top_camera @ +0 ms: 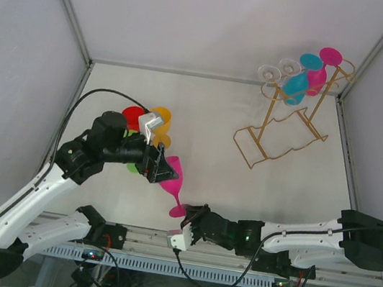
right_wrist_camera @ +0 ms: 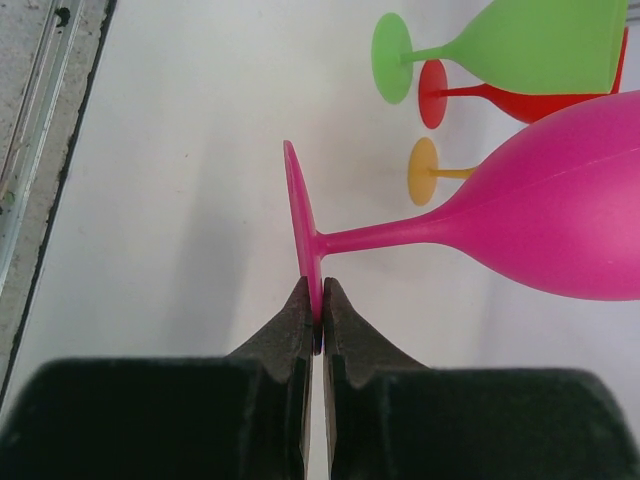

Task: Take the wine glass off the wine glass rack
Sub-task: Place the wine glass at the center of the board.

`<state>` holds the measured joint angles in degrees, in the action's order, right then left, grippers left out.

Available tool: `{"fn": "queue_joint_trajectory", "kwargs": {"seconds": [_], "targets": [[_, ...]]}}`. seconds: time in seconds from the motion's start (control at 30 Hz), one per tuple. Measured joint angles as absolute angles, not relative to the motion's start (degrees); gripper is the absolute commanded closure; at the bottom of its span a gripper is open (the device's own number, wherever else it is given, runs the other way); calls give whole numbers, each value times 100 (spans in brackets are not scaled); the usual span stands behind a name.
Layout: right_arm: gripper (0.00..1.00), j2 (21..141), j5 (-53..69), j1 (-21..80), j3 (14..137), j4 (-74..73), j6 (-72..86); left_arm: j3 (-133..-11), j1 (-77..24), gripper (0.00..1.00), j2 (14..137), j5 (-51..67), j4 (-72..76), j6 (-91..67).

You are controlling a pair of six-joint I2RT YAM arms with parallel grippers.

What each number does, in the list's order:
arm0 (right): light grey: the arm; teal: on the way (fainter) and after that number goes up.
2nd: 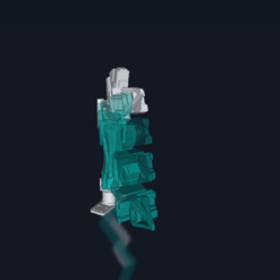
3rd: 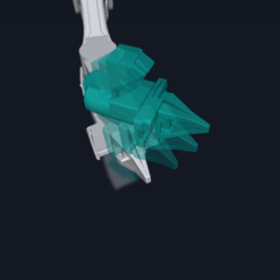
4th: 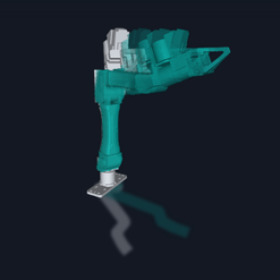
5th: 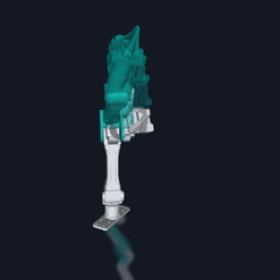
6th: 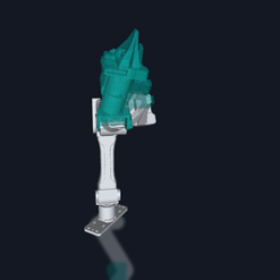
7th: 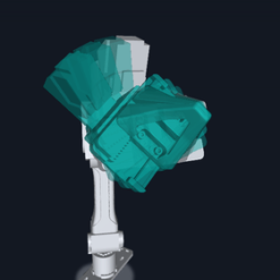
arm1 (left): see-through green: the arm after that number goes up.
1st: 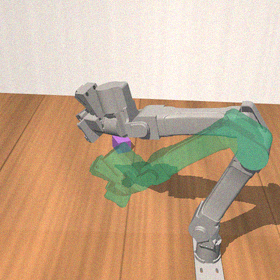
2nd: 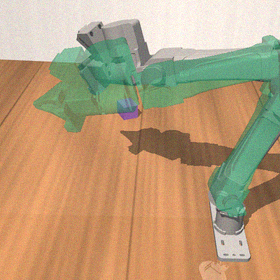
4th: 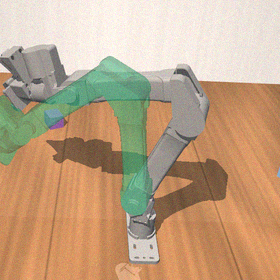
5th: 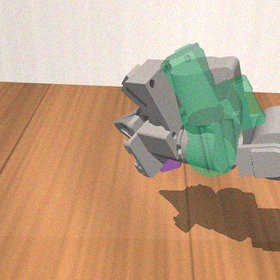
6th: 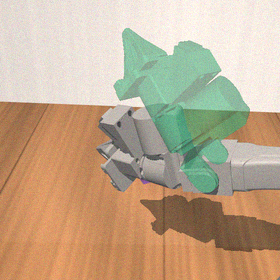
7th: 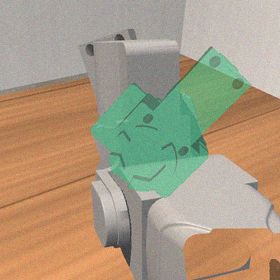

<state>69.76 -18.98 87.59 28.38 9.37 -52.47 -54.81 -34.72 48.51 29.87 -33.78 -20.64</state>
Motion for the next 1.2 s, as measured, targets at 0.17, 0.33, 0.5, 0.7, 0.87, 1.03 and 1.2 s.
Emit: {"fn": "queue_joint_trajectory", "kwargs": {"seconds": [0.17,0.33,0.5,0.7,0.87,1.03,1.2], "targets": [[100,6812,-1900,8777,2707,1009,-5592,-5968,-3472,13,5223,3245,-4160,-1332],[100,6794,-1907,8772,2659,1055,-5878,-6010,-3472,27,5400,3885,-4410,-974],[100,6779,-1896,8733,2617,1052,-6060,-6010,-3474,53,5400,4407,-4523,-637],[100,6637,-1890,8700,2565,1055,-6110,-6010,-3479,53,5356,4547,-4600,-392],[100,6576,-1887,8700,2552,1044,-6117,-6010,-3511,54,5345,4547,-4628,-285],[100,6469,-1831,8694,2506,1031,-6136,-6010,-3514,81,5367,4571,-4665,-165],[100,6434,-1769,8678,2499,1002,-6156,-6010,-3514,100,5402,4523,-4707,-58]]}}
